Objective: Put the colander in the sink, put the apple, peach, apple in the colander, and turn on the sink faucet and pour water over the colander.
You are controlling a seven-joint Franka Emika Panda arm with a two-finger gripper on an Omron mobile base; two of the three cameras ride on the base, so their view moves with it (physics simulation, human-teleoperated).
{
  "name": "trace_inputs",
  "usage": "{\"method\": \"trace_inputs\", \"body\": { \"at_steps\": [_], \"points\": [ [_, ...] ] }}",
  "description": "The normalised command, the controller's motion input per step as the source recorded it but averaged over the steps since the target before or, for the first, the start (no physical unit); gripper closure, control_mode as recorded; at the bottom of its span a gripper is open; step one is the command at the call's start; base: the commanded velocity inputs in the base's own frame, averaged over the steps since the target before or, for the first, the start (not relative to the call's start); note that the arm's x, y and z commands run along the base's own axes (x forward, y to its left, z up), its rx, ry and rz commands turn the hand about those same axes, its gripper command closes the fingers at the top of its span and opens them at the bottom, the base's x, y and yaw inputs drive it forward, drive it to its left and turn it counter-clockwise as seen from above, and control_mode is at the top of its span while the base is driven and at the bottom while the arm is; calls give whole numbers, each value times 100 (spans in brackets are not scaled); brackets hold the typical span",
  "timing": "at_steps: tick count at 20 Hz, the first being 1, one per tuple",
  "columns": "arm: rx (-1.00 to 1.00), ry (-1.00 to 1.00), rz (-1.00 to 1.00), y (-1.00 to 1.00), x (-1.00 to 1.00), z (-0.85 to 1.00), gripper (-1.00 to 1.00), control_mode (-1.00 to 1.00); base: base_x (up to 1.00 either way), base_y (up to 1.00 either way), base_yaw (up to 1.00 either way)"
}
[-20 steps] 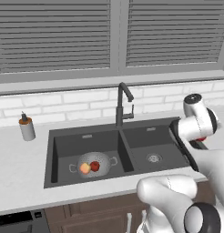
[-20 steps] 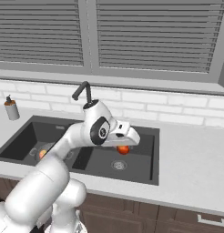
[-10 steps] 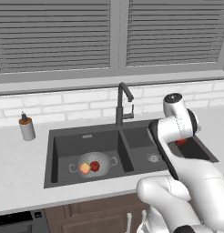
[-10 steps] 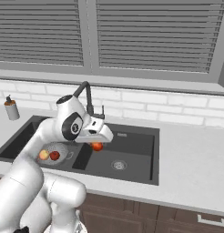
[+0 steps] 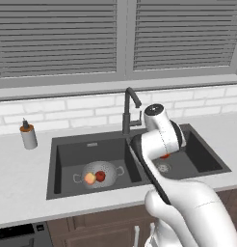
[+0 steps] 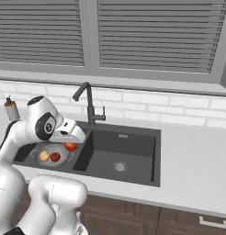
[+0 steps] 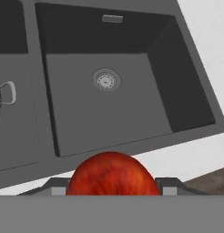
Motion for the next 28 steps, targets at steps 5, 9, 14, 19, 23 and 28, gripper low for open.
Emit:
{"method": "trace_inputs", "body": {
  "at_steps": [5, 9, 14, 19, 23, 28],
  "points": [
    [5, 1, 11, 100, 26, 0, 100, -100, 0, 0, 0],
    [7, 5, 12, 100, 44, 0, 100, -100, 0, 0, 0],
    [8, 18, 4, 94, 75, -11, 100, -100, 0, 0, 0],
    [8, 26, 2, 69, 93, -44, 100, -100, 0, 0, 0],
    [1, 23, 0, 55, 90, -64, 100, -100, 0, 0, 0],
    [-3, 11, 0, 40, 66, -61, 100, -100, 0, 0, 0]
  ]
}}
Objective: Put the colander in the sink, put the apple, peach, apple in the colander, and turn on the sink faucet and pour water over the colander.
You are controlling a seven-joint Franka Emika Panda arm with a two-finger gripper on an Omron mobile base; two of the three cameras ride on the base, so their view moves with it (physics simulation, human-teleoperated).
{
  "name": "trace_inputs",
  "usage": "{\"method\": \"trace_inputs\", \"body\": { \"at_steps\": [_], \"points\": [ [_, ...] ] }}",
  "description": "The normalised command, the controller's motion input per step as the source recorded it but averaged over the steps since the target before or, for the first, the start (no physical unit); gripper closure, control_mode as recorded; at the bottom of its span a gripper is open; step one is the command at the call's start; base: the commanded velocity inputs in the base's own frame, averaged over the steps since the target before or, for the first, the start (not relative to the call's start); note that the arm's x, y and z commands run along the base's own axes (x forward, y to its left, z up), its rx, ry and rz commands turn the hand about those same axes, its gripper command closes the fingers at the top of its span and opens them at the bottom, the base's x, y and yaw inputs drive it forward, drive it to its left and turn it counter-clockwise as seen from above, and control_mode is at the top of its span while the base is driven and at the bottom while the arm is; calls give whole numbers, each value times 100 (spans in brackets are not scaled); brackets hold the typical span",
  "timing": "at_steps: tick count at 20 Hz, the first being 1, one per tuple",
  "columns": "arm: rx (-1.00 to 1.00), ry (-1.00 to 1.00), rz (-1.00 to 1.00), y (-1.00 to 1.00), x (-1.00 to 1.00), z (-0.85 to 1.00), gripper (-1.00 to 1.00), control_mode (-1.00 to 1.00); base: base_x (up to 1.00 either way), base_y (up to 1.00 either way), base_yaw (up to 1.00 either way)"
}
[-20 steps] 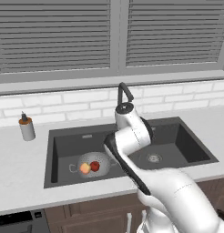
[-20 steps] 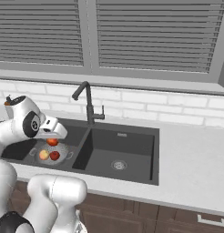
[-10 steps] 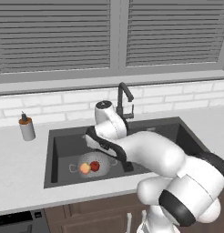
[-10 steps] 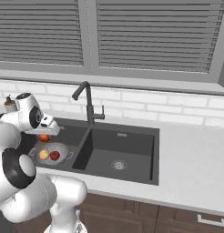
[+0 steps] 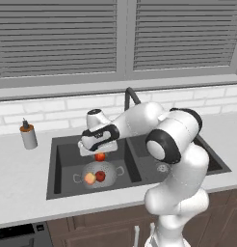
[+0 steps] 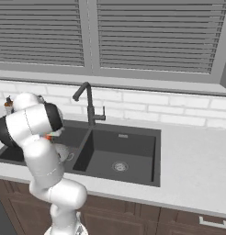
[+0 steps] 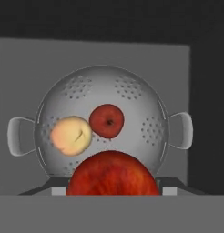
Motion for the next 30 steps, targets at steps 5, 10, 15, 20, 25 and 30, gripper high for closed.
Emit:
{"method": "trace_inputs", "body": {
  "at_steps": [5, 10, 15, 20, 25, 30],
  "points": [
    [0, 19, -7, 31, 47, -56, 100, -100, 0, 0, 0],
    [0, 14, -12, 9, 26, -53, 100, -100, 0, 0, 0],
    [-1, 7, -13, 1, 29, -46, 100, -100, 0, 0, 0],
    [-4, 0, -16, 0, 5, -38, 100, -100, 0, 0, 0],
    [-2, 0, -18, 0, 1, -30, 100, -100, 0, 0, 0],
    [0, -3, -14, 0, -1, -23, 100, -100, 0, 0, 0]
  ]
}}
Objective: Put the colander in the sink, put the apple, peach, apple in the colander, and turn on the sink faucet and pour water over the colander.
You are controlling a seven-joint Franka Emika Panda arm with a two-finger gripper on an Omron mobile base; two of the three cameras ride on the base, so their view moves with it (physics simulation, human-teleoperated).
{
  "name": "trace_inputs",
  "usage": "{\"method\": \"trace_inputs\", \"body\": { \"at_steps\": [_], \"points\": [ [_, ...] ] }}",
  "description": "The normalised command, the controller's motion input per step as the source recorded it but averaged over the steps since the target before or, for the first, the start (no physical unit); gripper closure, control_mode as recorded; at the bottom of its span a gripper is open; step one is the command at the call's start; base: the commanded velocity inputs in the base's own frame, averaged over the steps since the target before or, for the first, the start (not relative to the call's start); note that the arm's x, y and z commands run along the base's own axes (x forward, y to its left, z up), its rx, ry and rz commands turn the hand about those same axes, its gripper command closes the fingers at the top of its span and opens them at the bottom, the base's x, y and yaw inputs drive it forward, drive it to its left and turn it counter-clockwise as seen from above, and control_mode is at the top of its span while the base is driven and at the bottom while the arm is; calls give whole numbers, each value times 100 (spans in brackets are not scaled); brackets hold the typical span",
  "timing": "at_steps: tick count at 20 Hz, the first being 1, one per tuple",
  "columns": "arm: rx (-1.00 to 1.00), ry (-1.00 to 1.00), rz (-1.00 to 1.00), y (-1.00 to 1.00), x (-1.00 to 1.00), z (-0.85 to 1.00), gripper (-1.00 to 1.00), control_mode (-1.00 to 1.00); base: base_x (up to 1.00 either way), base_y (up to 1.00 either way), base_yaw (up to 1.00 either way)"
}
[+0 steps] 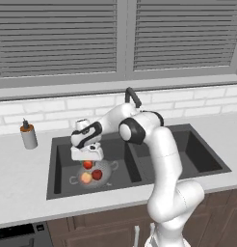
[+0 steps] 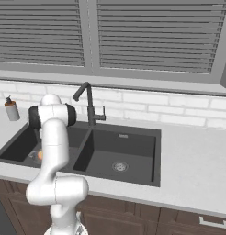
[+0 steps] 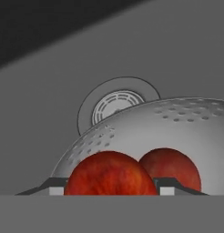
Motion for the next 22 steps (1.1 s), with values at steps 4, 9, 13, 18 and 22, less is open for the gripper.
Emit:
{"method": "trace_inputs", "body": {
  "at_steps": [4, 9, 13, 18, 22],
  "points": [
    [0, -8, -11, -8, -14, -13, 100, -100, 0, 0, 0],
    [0, -7, -11, -10, -14, -3, 100, -100, 0, 0, 0],
    [0, -8, -8, -6, -21, 0, -100, -100, 0, 0, 0],
    [0, -14, -3, -21, -29, 0, -100, -100, 0, 0, 0],
    [0, -19, 0, -16, -31, 14, -100, -100, 0, 0, 0]
  ]
}}
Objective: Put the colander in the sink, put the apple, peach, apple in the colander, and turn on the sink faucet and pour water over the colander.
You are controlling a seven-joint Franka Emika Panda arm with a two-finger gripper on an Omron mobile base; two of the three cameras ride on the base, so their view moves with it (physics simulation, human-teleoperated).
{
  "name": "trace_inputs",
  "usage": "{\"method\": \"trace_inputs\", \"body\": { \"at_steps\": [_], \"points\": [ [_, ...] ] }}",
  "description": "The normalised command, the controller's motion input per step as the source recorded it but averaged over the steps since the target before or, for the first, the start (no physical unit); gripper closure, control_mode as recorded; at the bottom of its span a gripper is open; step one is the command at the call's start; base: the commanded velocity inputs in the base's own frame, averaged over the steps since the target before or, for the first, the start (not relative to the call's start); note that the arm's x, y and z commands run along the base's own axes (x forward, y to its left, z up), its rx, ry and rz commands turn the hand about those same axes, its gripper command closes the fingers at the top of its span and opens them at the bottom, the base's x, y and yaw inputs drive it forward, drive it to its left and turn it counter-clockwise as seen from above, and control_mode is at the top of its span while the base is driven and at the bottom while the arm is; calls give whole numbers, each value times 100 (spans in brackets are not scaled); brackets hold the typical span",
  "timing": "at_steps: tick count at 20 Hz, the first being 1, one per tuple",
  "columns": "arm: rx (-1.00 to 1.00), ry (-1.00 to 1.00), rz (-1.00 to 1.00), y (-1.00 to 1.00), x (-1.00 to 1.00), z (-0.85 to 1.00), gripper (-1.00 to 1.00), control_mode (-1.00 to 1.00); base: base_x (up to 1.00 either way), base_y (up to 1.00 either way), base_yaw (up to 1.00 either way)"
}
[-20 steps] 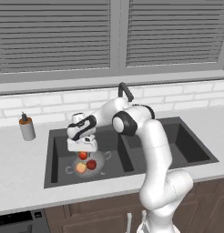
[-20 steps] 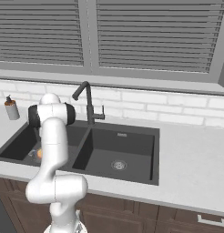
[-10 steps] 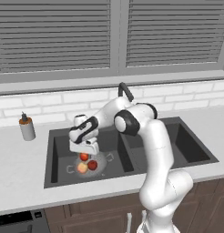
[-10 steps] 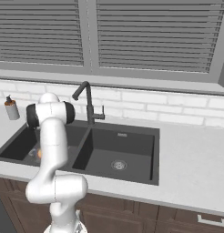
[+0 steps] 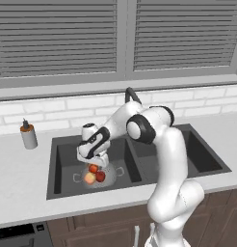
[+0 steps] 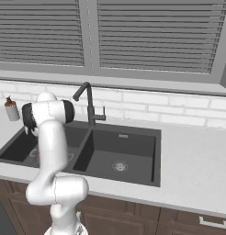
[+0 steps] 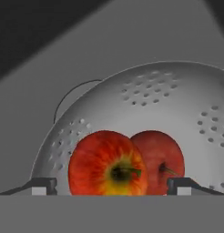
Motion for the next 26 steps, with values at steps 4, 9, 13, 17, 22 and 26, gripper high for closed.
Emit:
{"method": "trace_inputs", "body": {
  "at_steps": [4, 9, 13, 17, 22, 26],
  "points": [
    [0, -24, 0, -3, -26, 40, -100, -100, 0, 0, 0],
    [0, -20, 0, -2, -39, 63, -100, -100, 0, 0, 0],
    [0, -11, 0, -13, -49, 69, -100, -100, 0, 0, 0],
    [0, -6, 0, -27, -53, 68, -100, -100, 0, 0, 0],
    [0, -2, 9, -40, -39, 68, -100, -100, 0, 0, 0],
    [0, 0, 19, -35, -36, 74, -100, -100, 0, 0, 0]
  ]
}}
